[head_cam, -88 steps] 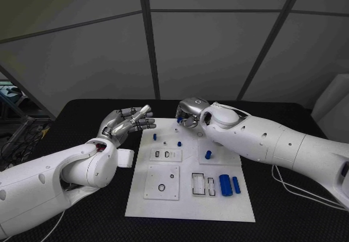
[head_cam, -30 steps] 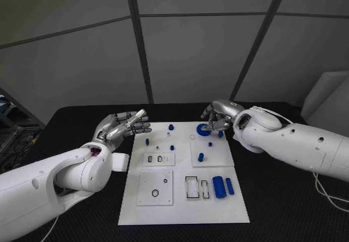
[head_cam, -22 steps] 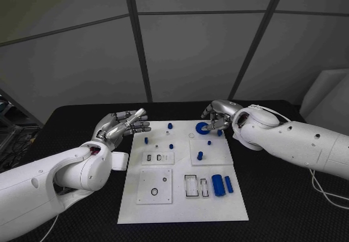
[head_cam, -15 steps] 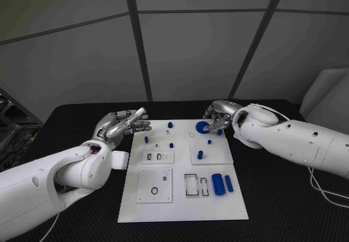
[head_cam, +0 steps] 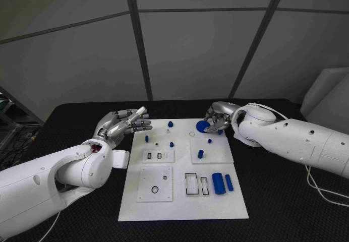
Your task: Assemble the parts on the task board
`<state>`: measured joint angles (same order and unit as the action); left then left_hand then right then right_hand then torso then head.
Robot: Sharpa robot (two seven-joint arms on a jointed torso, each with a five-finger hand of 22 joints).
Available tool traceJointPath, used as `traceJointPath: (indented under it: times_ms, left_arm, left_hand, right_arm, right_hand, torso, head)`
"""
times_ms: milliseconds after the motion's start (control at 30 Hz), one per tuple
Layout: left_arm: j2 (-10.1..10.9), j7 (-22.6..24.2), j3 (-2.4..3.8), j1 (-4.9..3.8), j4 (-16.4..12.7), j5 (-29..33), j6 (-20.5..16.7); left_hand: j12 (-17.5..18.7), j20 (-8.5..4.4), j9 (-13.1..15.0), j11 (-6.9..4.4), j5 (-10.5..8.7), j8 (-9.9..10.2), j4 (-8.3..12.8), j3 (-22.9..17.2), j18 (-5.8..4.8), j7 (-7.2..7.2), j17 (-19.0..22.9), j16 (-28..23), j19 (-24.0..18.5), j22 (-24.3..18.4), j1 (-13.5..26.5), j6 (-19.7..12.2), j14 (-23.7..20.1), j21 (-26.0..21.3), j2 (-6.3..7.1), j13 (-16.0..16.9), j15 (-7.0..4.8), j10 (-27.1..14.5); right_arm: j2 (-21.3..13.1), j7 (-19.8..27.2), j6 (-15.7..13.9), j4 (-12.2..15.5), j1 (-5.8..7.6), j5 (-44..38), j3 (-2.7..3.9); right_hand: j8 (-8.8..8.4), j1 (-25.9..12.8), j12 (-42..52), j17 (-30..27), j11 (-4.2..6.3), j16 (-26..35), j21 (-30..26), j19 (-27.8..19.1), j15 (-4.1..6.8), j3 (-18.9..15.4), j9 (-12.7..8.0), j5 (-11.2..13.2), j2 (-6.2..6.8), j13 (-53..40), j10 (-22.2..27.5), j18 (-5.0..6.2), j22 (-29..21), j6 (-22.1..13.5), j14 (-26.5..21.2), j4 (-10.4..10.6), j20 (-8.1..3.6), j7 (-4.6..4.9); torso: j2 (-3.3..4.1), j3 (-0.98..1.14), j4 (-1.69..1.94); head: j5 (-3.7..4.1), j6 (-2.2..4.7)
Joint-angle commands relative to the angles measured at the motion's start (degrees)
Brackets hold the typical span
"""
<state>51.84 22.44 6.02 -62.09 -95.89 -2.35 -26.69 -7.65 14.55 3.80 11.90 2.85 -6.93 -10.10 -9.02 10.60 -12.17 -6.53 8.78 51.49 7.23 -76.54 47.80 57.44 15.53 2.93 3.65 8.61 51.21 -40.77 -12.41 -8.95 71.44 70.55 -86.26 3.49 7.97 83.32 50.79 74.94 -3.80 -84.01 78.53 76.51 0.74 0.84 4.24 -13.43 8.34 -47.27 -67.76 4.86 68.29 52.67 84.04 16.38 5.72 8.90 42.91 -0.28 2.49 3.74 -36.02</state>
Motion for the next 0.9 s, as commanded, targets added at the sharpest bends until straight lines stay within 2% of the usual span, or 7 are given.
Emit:
traceJointPath:
  times_ms: [33,467,633,900]
  left_arm:
    - [0.0,0.1,0.04,-0.08,0.0,-0.4,0.7]
    - [-0.1,-0.1,0.04,-0.08,0.2,-0.4,0.8]
    - [-0.1,-0.3,0.04,-0.07,0.3,-0.4,0.8]
    - [-0.2,-0.6,0.04,-0.07,0.4,-0.4,0.9]
  left_hand:
    - [0.1,0.07,0.0,-0.06,-0.04,0.2,0.4,0.0,-0.29,-2.58,-0.1,-0.2,0.3,-0.1,-0.6,-0.4,0.2,-0.2,0.14,0.0,0.25,-0.4]
    - [0.1,0.07,0.0,-0.08,-0.04,0.1,0.4,0.0,-0.28,-2.56,-0.1,-0.3,0.4,-0.1,-0.6,-0.3,0.2,-0.2,0.12,0.0,0.23,-0.3]
    - [0.1,0.07,0.0,-0.08,-0.04,0.2,0.4,0.0,-0.28,-2.55,-0.1,-0.3,0.4,-0.1,-0.6,-0.3,0.2,-0.2,0.13,0.0,0.23,-0.3]
    - [0.1,0.07,0.0,-0.08,-0.04,0.2,0.5,0.0,-0.27,-2.55,-0.1,-0.3,0.4,-0.1,-0.6,-0.4,0.2,-0.2,0.13,0.0,0.23,-0.3]
  right_arm:
    - [0.3,-0.3,2.4,-0.2,0.10,0.1,0.03]
    - [0.9,-0.7,2.1,-0.6,0.10,0.1,0.03]
    - [1.0,-1.0,2.4,-0.6,0.10,0.1,0.03]
    - [1.1,-1.3,2.9,-0.7,0.10,0.1,0.03]
  right_hand:
    - [0.33,0.2,0.4,3.1,0.12,-0.2,0.2,0.4,-0.21,0.3,0.1,-0.2,-0.43,-0.2,-0.3,-0.50,0.0,0.0,3.7,-0.1,0.06,-0.17]
    - [0.66,-0.6,1.6,3.1,0.13,-0.2,0.3,0.4,-0.19,0.0,0.1,-0.1,-0.63,-1.6,-0.6,-0.49,0.0,0.2,3.6,0.2,0.05,-0.22]
    - [1.15,-1.1,4.7,3.3,0.26,-0.3,0.3,0.4,-0.11,-0.1,0.1,-0.4,-1.02,-4.9,-2.2,-0.51,0.2,0.8,3.7,0.1,0.01,-0.38]
    - [1.73,-3.9,8.9,4.1,0.38,-0.6,0.5,0.6,0.00,-0.8,0.1,-3.0,-1.60,-9.7,-4.0,-0.57,0.6,1.4,3.8,0.2,-0.11,-0.57]
  torso:
    - [0.03,0.02,-0.01]
    - [0.02,0.07,0.01]
    - [0.06,0.10,-0.04]
    - [0.04,0.10,0.04]
  head:
    - [-0.04,-0.06]
    - [-0.22,-0.32]
    - [-0.25,-0.37]
    - [-0.12,-0.53]
